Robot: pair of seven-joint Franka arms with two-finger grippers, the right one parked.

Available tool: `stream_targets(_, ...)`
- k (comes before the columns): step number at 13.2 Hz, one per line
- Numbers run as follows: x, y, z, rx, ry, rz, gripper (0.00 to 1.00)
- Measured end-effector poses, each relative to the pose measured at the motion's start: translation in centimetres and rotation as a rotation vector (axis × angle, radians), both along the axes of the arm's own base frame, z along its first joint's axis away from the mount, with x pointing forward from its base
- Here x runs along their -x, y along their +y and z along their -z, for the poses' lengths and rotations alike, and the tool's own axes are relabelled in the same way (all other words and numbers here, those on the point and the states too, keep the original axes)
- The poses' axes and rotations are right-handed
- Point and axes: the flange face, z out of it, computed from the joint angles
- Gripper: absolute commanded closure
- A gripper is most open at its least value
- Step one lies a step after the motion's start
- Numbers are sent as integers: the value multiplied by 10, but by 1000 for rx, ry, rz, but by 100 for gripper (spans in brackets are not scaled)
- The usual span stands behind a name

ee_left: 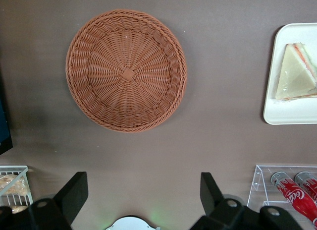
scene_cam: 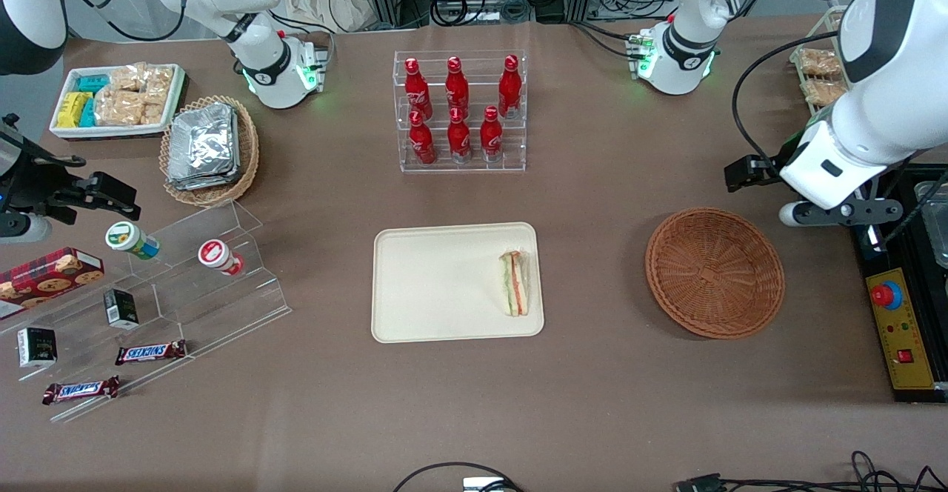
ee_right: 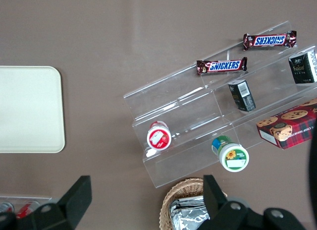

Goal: Place sandwich from basket to tray

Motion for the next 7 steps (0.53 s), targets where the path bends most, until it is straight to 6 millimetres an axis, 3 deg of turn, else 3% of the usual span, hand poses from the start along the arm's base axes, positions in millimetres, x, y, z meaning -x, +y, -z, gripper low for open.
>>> stream_targets(7, -2, 9, 0, 9, -7, -14, 0)
